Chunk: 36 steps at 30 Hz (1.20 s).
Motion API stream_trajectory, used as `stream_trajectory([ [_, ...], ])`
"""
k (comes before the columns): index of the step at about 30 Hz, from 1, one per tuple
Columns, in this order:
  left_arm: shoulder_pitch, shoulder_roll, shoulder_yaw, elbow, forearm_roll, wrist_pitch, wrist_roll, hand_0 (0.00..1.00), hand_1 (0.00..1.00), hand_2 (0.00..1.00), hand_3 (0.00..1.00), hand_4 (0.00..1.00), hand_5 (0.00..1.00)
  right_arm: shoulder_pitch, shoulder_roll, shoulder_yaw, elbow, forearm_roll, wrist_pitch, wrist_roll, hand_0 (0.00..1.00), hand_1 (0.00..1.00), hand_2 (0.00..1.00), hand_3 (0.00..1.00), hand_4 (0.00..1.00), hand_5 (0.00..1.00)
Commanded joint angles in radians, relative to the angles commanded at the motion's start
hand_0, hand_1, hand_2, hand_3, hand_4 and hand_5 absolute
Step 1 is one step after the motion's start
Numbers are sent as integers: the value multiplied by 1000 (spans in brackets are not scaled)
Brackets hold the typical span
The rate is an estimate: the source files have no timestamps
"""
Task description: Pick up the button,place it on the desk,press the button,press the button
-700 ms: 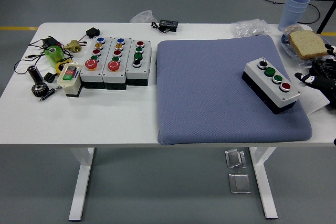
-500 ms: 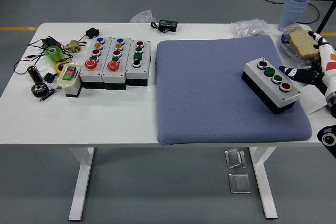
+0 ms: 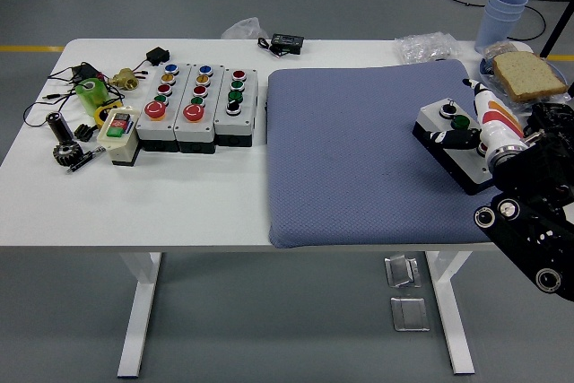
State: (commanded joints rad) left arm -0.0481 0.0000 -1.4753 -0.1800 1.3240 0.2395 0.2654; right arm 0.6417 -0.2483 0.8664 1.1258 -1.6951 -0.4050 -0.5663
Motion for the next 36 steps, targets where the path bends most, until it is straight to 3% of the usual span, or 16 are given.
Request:
stream_trajectory([
  [9,1,0,-1,0,-4,3,3,545,421,425,425,260,441,70,33,-51,-183,33,23,-6,984,922,993,956,998,219],
  [10,1,0,-1,0,-4,3,4,545,421,424,424,261,438,73,34,-53,-190,34,22,-5,970,901,956,910,998,215],
  [15,1,0,-3,0,-11,6,3,545,421,424,424,261,438,98,40,-82,-246,51,22,1,970,901,956,910,998,215],
  [16,0,0,-3,0,-11,7,3,545,420,424,419,263,437,110,43,-99,-266,58,29,1,912,812,854,838,998,215],
  [21,-1,0,-5,0,-9,8,4,545,420,424,419,263,437,146,54,-152,-320,88,39,0,912,812,854,838,998,215],
  [22,-2,0,-6,0,-12,10,3,544,420,423,415,264,436,157,56,-167,-333,89,44,-7,832,670,729,762,981,208],
  [25,-1,0,-9,0,-14,12,2,544,420,423,415,264,436,182,61,-206,-366,79,64,-28,832,670,729,762,981,208],
  [27,-3,0,-5,0,-18,12,2,544,420,423,415,264,436,206,65,-232,-392,54,106,-64,832,670,729,762,981,208],
  [28,-3,0,-5,0,-19,13,2,544,420,423,414,260,436,210,65,-238,-396,49,111,-72,535,495,609,653,879,153],
  [33,-3,0,-7,0,-24,15,1,544,420,423,414,260,436,227,61,-268,-406,20,131,-79,535,495,609,653,879,153],
  [34,-3,0,-6,0,-25,15,1,543,420,423,413,260,438,229,60,-272,-409,21,135,-79,407,418,534,573,804,97],
  [36,-4,0,-6,0,-28,15,1,543,420,423,413,260,438,234,56,-282,-412,18,138,-79,407,418,534,573,804,97],
])
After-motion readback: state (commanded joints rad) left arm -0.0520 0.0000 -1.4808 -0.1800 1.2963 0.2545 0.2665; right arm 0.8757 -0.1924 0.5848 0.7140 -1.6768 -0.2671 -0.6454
